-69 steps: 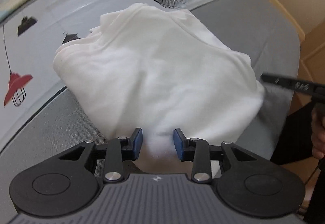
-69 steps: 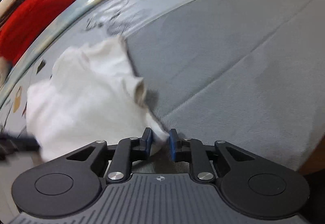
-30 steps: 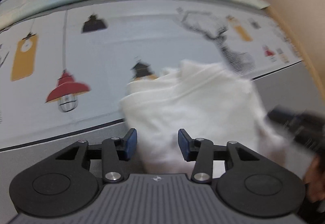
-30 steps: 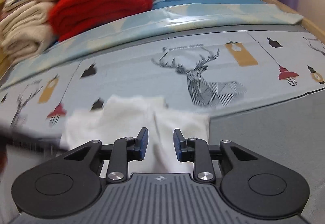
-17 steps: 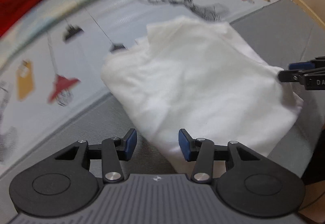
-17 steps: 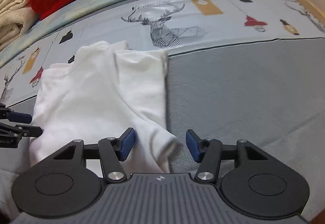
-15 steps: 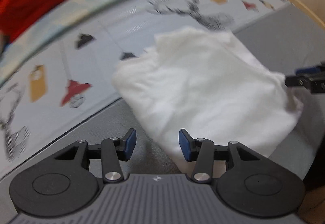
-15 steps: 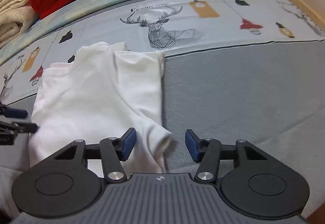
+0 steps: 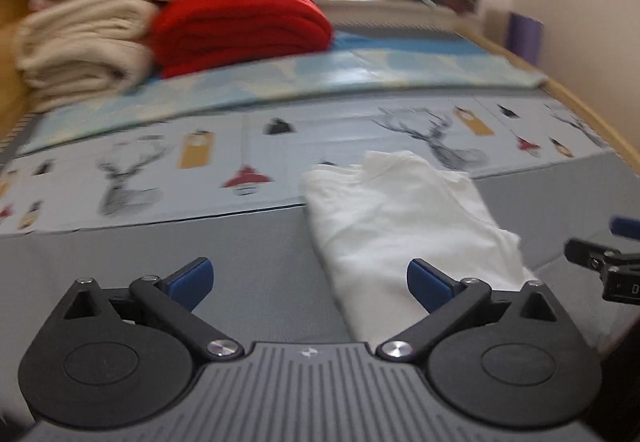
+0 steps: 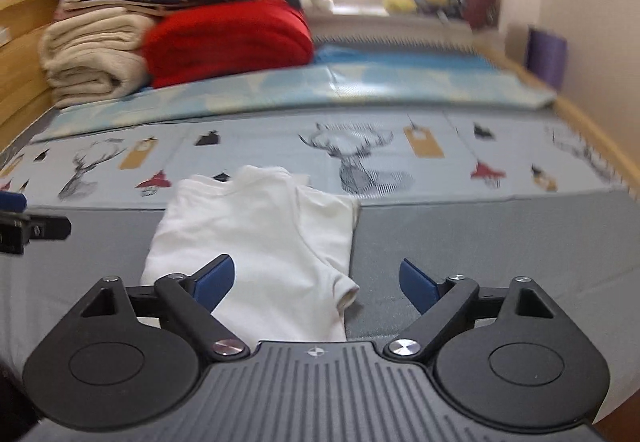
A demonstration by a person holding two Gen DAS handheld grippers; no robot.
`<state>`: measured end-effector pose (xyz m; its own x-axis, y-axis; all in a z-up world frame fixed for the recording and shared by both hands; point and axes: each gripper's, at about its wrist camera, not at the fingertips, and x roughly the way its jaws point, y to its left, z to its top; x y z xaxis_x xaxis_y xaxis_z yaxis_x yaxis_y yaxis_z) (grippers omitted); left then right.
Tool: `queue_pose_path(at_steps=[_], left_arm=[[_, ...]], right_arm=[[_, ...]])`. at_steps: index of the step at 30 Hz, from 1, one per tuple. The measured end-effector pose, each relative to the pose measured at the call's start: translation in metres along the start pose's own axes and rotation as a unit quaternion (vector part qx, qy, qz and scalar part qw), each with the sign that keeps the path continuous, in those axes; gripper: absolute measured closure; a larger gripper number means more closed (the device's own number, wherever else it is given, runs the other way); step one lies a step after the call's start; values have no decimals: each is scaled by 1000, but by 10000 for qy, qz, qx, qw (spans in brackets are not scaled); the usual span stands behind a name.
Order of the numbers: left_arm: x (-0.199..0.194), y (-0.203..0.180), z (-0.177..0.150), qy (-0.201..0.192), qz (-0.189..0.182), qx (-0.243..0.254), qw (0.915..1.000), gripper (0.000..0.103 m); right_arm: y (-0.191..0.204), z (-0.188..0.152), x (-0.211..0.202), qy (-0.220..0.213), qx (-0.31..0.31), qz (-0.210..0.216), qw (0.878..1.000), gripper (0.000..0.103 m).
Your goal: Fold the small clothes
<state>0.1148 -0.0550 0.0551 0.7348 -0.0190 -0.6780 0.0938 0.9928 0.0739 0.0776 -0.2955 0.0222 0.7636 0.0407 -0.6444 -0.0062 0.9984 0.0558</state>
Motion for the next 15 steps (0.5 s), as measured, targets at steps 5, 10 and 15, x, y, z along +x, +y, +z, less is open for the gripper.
queue_pose_path(at_steps=[5, 10, 15], left_arm=[[-11, -17, -54, -106, 40, 124, 9999, 0], [18, -13, -45, 395, -393, -300, 9980, 0], [38, -19, -45, 599, -107, -409, 9973, 0]], right_arm=[[12, -18, -3, 199, 419, 74, 9989, 11], [26, -28, 12, 403, -124, -46, 9991, 11], [14, -28, 14, 537, 213, -141, 9982, 11]])
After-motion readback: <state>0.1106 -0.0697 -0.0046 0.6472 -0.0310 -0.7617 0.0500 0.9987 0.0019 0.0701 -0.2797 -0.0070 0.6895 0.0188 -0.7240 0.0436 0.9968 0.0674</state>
